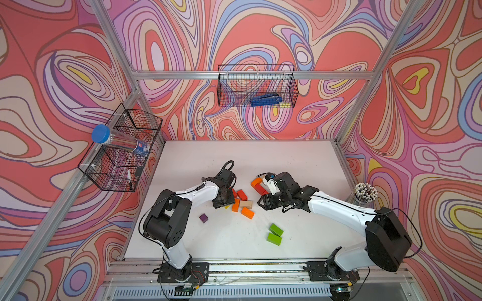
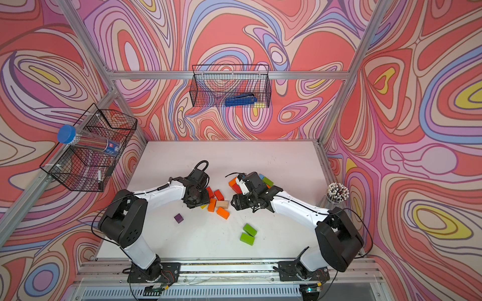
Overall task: Assemble a heart with building blocks
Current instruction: Place the building block at the center of the board, then pick up the building block from the center of the board.
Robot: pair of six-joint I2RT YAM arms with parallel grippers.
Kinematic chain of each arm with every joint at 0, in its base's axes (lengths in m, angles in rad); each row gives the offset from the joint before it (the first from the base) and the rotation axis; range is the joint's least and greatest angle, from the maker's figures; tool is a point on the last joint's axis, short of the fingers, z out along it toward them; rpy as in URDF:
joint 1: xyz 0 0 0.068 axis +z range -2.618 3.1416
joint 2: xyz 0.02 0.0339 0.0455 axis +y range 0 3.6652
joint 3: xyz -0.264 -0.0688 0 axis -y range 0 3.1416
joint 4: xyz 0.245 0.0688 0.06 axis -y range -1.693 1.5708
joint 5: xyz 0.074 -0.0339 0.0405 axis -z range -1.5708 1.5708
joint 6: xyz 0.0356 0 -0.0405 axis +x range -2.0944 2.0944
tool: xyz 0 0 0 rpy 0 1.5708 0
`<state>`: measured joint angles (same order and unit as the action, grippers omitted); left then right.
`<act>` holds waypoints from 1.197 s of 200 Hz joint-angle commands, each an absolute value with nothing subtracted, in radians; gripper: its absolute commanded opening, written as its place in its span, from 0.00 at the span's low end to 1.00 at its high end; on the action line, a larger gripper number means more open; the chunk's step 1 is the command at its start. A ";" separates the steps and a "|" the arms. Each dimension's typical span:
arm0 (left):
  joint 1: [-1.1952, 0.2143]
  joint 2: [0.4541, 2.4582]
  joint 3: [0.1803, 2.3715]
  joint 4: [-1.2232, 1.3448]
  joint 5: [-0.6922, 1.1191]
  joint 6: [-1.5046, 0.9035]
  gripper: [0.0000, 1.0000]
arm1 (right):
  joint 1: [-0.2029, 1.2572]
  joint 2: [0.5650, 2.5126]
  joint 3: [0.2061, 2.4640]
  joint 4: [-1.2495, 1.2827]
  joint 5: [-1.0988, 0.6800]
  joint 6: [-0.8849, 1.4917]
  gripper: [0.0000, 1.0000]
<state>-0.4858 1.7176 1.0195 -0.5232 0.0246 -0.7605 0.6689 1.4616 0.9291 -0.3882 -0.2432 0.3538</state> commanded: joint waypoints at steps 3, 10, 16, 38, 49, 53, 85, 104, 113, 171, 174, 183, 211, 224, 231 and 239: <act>-0.493 1.744 1.029 -0.527 0.018 -0.773 0.59 | 0.675 1.456 0.923 -0.383 -0.226 0.361 0.66; -0.494 1.743 1.029 -0.528 0.017 -0.769 0.62 | 0.675 1.455 0.926 -0.385 -0.224 0.362 0.66; -0.493 1.741 1.031 -0.530 0.018 -0.766 0.64 | 0.675 1.457 0.928 -0.384 -0.224 0.361 0.66; -0.493 1.728 1.033 -0.538 0.020 -0.758 0.68 | 0.675 1.462 0.940 -0.385 -0.225 0.360 0.66; -0.493 1.721 1.035 -0.545 0.020 -0.752 0.68 | 0.675 1.466 0.947 -0.385 -0.226 0.359 0.66; -0.492 1.716 1.035 -0.550 0.019 -0.750 0.69 | 0.675 1.469 0.951 -0.386 -0.228 0.358 0.66; -0.493 1.664 1.049 -0.604 -0.008 -0.724 0.70 | 0.675 1.485 0.979 -0.390 -0.230 0.347 0.66; -0.487 1.632 1.075 -0.652 -0.026 -0.698 0.70 | 0.675 1.492 0.989 -0.390 -0.233 0.343 0.66; -0.481 1.621 1.092 -0.676 -0.031 -0.683 0.70 | 0.674 1.494 0.992 -0.390 -0.235 0.342 0.66; -0.339 1.680 1.220 -0.708 -0.015 -0.529 0.70 | 0.675 1.494 0.989 -0.385 -0.235 0.339 0.66; -0.337 1.694 1.235 -0.713 -0.013 -0.519 0.70 | 0.675 1.494 0.989 -0.385 -0.234 0.339 0.66; -0.333 1.736 1.276 -0.724 -0.016 -0.488 0.72 | 0.675 1.493 0.990 -0.386 -0.233 0.340 0.66; -0.323 1.847 1.368 -0.702 -0.021 -0.429 0.74 | 0.675 1.483 0.977 -0.383 -0.231 0.345 0.66; -0.316 1.904 1.415 -0.709 -0.006 -0.417 0.74 | 0.675 1.480 0.971 -0.382 -0.231 0.347 0.66; -0.316 1.933 1.440 -0.720 -0.014 -0.415 0.74 | 0.675 1.476 0.967 -0.383 -0.230 0.349 0.66; -0.316 1.961 1.463 -0.730 -0.026 -0.414 0.75 | 0.675 1.470 0.962 -0.383 -0.230 0.350 0.66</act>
